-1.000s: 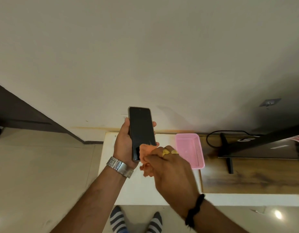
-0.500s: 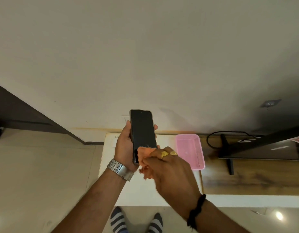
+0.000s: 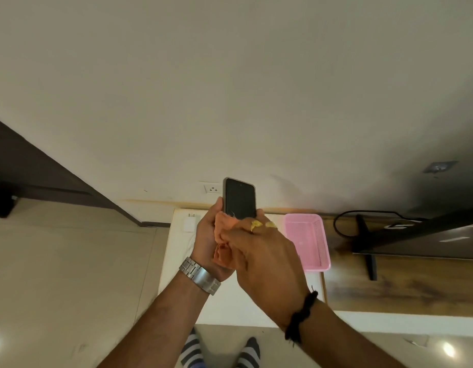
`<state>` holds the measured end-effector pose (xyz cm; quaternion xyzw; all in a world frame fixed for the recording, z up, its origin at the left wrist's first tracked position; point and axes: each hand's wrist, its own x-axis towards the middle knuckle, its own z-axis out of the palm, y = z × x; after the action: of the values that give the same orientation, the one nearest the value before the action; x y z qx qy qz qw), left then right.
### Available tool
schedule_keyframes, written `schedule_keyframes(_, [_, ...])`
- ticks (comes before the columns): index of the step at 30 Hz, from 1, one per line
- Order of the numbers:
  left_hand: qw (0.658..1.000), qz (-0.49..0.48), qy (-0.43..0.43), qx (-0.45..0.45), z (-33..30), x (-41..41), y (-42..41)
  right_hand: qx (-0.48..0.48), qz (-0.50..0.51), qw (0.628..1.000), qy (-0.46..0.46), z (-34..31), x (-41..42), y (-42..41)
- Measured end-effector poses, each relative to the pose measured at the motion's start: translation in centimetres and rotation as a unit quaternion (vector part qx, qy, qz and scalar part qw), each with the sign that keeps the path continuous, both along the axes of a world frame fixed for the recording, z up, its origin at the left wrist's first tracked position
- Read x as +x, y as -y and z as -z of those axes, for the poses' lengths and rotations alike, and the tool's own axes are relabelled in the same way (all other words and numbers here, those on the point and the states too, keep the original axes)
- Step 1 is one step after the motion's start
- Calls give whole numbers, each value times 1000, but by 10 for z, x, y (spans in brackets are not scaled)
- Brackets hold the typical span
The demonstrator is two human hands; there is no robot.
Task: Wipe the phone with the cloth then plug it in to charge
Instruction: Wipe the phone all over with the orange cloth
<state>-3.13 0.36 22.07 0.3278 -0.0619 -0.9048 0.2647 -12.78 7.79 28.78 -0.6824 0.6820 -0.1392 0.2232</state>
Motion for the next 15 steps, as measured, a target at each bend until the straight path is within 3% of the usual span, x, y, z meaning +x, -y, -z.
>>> schedule_keyframes(1, [1000,5,0,2,0,1,-1,28,4,1000,3,2,1,-2])
schedule_keyframes(4, [1000,13,-15,0,3,1,-9,-83,65,994,-41,2,-1,18])
schedule_keyframes(6, [1000,15,-14,-13,3,3,-10,-102,81,991,-40,6,5,26])
schedule_keyframes(10, [1000,6,1,-2,3,9,-11,-10,32,999,31,9,6,7])
schedule_keyframes(11, [1000,11,2,-4,3,8,-12,-15,30,999,13,5,3,7])
schedule_keyframes(15, [999,30,16,-20,4,6,-19,-116,94,988,-39,-2,-8,33])
